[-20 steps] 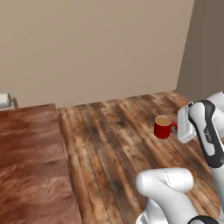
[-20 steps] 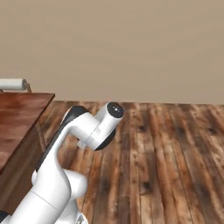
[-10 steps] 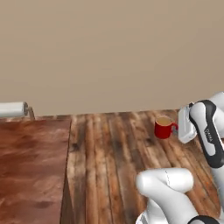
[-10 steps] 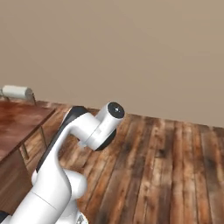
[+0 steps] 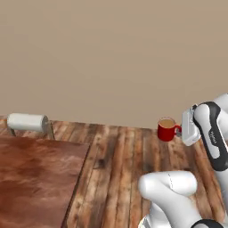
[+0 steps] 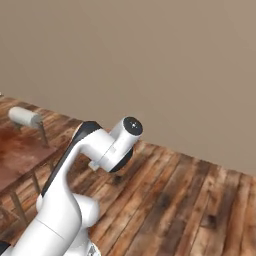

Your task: Pick up the brewed coffee from the coffee machine and place it next to the breakfast plate on the dining counter.

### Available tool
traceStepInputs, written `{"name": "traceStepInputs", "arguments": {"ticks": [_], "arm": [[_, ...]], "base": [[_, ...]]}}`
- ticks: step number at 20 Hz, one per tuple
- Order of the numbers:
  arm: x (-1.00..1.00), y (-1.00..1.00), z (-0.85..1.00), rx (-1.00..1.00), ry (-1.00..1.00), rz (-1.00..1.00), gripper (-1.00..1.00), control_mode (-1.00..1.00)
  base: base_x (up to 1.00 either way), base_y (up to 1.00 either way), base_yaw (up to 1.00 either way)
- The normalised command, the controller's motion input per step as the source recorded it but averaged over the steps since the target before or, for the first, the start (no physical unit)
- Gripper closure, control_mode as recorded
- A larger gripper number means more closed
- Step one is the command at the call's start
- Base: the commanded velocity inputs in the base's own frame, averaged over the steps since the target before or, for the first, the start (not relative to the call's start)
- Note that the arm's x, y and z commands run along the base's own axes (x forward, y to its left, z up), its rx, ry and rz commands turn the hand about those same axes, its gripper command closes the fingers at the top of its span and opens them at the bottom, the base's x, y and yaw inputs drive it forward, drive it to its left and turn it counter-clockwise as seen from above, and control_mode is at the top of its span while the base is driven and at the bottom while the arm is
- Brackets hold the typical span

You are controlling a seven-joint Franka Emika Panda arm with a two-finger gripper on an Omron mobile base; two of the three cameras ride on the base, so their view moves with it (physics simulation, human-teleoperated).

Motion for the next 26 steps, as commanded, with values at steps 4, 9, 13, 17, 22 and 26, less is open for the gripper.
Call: {"name": "traceStepInputs", "arguments": {"ticks": [4,9,13,17,22,26], "arm": [[0.00,0.00,0.00,0.00,0.00,0.00,1.00,1.00],[0.00,0.00,0.00,0.00,0.00,0.00,1.00,1.00],[0.00,0.00,0.00,0.00,0.00,0.00,1.00,1.00],[0.00,0.00,0.00,0.00,0.00,0.00,1.00,1.00],[0.00,0.00,0.00,0.00,0.00,0.00,1.00,1.00],[0.00,0.00,0.00,0.00,0.00,0.00,1.00,1.00]], "base": [[1.00,-0.36,0.45],[1.00,-0.36,0.45],[1.00,-0.34,0.46],[1.00,-0.31,0.47],[1.00,-0.16,0.49],[1.00,-0.06,0.48]]}}
